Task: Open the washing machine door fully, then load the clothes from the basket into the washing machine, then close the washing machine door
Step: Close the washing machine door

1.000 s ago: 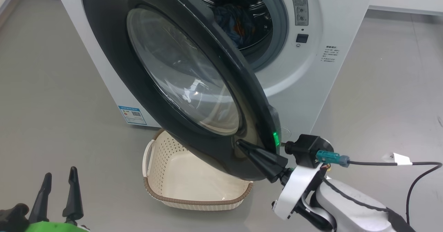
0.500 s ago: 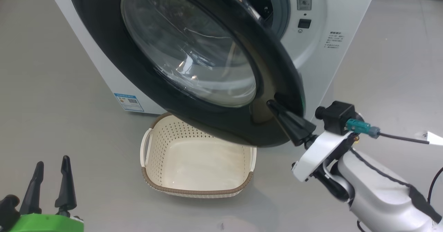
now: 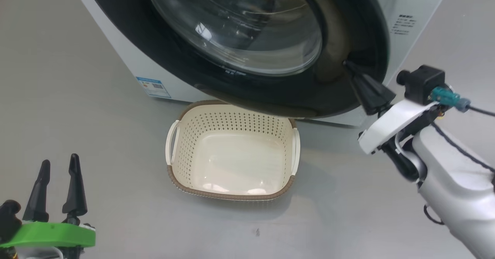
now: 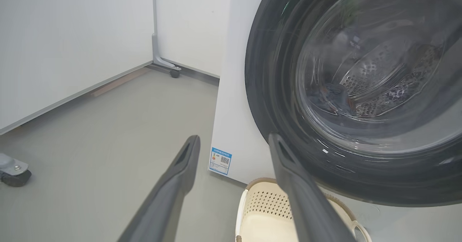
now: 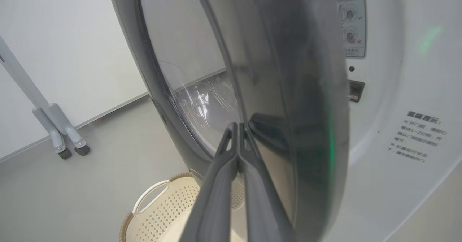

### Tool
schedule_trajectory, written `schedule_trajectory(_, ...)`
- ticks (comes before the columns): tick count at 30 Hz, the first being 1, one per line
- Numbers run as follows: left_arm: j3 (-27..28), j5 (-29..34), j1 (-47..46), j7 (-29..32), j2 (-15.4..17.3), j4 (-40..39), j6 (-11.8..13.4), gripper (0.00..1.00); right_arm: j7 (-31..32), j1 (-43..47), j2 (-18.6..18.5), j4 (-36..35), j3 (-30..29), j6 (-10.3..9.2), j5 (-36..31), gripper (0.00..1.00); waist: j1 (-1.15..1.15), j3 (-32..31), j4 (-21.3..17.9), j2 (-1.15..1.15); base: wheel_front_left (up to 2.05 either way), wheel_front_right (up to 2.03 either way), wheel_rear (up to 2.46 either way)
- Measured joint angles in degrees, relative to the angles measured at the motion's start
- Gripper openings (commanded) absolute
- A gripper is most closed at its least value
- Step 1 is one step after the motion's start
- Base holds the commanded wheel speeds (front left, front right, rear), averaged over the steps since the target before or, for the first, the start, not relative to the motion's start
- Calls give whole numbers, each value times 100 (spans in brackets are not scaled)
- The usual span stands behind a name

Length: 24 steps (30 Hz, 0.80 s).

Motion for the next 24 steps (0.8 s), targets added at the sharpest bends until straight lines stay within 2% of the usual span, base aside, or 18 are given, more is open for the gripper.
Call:
schedule_trajectory(15, -58, -177, -319, -1, -46, -42, 0, 100, 108, -1056, -404, 469, -166, 3, -219, 0, 0, 597, 320, 0, 0, 0, 0)
schedule_trajectory(20, -49, -275, -447, -18, -99, -26, 0, 100, 100, -1357, -421, 622, -267, -16, -338, 0, 0, 783, 386, 0, 0, 0, 0)
schedule_trajectory(24, -73, -275, -478, -18, -149, 13, 0, 100, 67, -1395, -278, 738, -324, -138, -368, 0, 0, 807, 420, 0, 0, 0, 0)
